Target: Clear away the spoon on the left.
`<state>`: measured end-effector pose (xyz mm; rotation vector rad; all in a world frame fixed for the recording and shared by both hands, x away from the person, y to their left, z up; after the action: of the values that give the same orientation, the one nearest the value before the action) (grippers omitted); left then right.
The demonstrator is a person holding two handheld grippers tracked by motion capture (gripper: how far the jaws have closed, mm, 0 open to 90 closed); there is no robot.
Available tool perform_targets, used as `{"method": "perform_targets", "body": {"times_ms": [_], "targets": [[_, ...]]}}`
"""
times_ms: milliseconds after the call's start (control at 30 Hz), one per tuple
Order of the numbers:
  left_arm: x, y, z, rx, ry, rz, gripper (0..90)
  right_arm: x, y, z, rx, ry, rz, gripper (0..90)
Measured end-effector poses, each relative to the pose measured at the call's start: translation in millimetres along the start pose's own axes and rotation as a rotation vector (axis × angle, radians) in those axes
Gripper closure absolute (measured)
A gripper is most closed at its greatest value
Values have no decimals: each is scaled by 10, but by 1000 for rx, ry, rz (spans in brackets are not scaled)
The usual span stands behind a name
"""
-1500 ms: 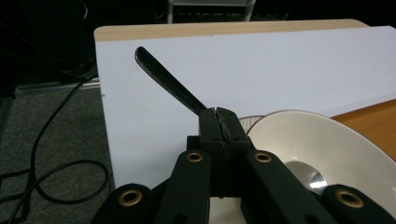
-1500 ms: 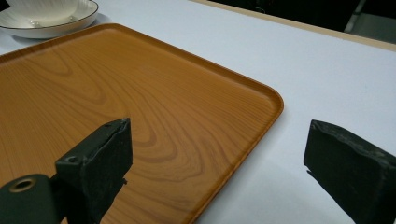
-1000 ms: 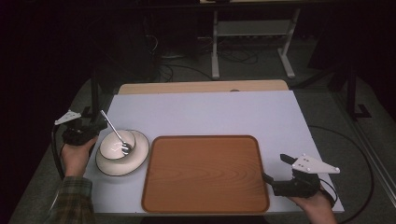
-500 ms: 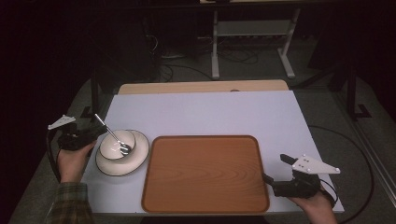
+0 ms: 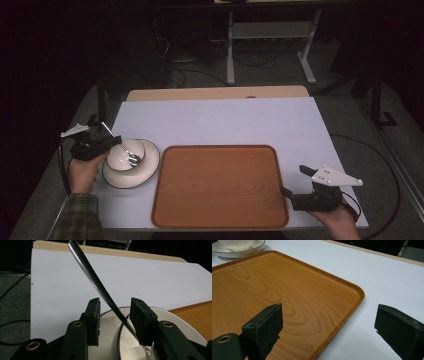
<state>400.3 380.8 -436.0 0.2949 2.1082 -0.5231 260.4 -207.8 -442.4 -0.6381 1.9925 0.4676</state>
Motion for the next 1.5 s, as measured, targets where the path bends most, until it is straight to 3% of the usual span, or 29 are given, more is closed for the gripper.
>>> {"method": "perform_targets", "body": {"times_ms": [733,1133,1233,1500], "targets": [[-2,-49,-3,49,-3,29,800,3,-1,-3,3,2,-4,74],[-74,-76,-118,78,-62,19,870,3,-3,-7,4,1,-4,74],[-120,-120,-162,97,-86,27,888,1,-5,-9,4,0,-5,73],[-220,-206,-242,98,-118,68,892,2,-8,-11,4,-1,-5,74]]}}
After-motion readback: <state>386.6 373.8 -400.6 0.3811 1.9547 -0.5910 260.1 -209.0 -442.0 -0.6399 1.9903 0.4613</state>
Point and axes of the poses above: each handheld gripper's, and its own axes: z roughly forward along the jaws, x roughly out of its underside, y roughly to its left, the point moved 6 cm from there along z, roughly forward along the jaws, and after that the axes turned 2 degrees about z, right-handed, at the moved point
